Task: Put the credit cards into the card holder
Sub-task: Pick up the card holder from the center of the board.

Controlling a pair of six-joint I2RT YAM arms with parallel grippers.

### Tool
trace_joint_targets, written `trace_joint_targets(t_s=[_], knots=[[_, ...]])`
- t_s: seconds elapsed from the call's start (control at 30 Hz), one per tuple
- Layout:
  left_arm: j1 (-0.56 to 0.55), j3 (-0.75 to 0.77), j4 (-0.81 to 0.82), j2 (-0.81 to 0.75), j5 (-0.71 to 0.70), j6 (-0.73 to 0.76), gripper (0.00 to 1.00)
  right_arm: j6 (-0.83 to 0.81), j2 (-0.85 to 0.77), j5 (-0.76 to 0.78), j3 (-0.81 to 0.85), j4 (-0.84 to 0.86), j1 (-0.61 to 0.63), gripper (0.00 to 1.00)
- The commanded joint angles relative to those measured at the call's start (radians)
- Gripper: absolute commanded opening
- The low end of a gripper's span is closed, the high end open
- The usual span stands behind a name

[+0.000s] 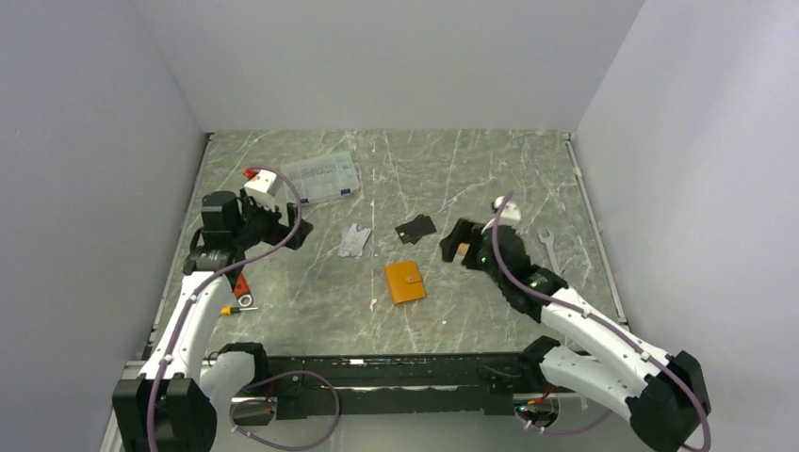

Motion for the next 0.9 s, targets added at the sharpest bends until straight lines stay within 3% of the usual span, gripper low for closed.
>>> trace_joint_targets(t_s=[0.0, 0.1, 0.2, 0.63, 0.87], knots=[[-0.101, 0.055, -0.170, 0.037, 0.029, -0.156, 0.99, 0.064, 0.036, 0.189, -0.032, -0.112, 0.259, 1.00], [-0.184, 0.091, -0.248, 0.110, 0.005, -0.228, 0.99, 0.077, 0.140, 0.274, 0.007, -0.128, 0.398, 1.00], [-0.245, 0.090, -0.235, 0.148, 0.024, -0.295, 0.99, 0.066, 0.234, 0.248, 0.050, -0.097, 0.451, 0.99], [-0.392, 0.062, -0.003, 0.435, 0.122, -0.421, 0.99, 0.085, 0.406, 0.040, 0.038, 0.129, 0.409, 0.80], [-0.418, 0.056, 0.105, 0.494, 0.158, -0.459, 0.99, 0.084, 0.527, -0.051, 0.082, 0.168, 0.340, 0.75]])
